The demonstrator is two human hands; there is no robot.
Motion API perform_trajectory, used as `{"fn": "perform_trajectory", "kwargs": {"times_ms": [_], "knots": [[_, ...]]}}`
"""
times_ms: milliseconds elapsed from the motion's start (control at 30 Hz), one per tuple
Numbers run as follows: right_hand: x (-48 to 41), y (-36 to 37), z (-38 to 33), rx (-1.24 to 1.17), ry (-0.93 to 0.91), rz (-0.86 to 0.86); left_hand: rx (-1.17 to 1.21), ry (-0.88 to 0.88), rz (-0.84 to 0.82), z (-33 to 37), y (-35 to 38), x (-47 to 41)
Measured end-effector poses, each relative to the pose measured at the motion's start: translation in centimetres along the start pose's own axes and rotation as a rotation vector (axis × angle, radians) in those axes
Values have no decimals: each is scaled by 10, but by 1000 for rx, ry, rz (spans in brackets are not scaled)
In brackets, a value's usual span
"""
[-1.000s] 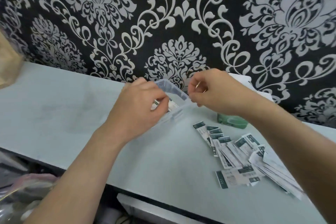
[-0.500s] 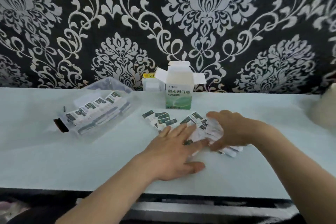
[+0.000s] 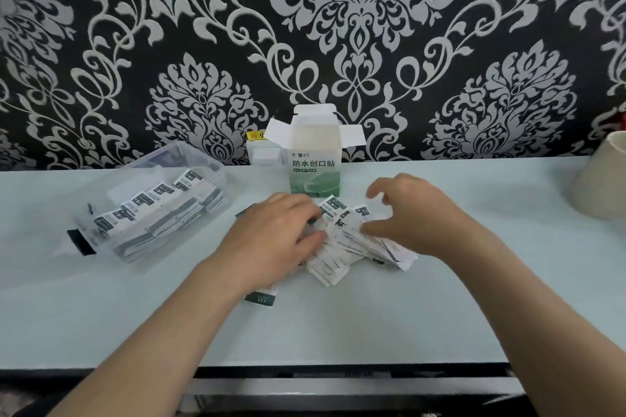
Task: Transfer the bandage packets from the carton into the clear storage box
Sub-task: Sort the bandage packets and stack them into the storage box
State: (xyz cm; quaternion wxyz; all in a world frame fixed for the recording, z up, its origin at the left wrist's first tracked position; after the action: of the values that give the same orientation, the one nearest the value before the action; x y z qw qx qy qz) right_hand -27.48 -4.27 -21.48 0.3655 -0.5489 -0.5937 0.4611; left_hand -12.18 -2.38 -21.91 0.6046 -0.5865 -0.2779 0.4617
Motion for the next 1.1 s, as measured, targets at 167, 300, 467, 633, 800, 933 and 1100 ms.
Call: {"fn": "perform_trajectory", "kwargs": {"times_ms": [167, 300, 467, 633, 800, 933, 1100], "knots": [[14, 15, 23, 94, 66, -242, 143, 1, -57, 40, 27, -22], [12, 20, 13, 50, -3, -230, 220, -38, -41, 42, 38, -36], [15, 9, 21, 4, -19, -247, 432, -205, -5, 19, 29, -35], [9, -8, 36, -123, 33, -139, 489, -290, 17, -3, 19, -33], [11, -17, 35, -744, 191, -111, 431, -304, 70, -19, -7, -31], [17, 9, 21, -962, 307, -276, 572, -327, 274, -35, -42, -25], [24, 38, -13, -1277, 408, -364, 322, 6, 620, -2, -81, -9]]}}
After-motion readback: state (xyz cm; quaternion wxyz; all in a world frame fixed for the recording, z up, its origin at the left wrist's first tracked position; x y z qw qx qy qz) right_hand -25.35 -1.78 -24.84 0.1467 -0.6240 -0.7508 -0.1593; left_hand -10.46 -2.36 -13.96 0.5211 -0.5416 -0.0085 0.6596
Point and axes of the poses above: each hand's wrist, its own x-axis away from the middle knuckle, its own y-axis out of the palm, z = x × y, the point moved 9 cm from there along -x, towards the middle knuckle, and after that the axes turned 7 degrees about z, right-handed, at the moved point
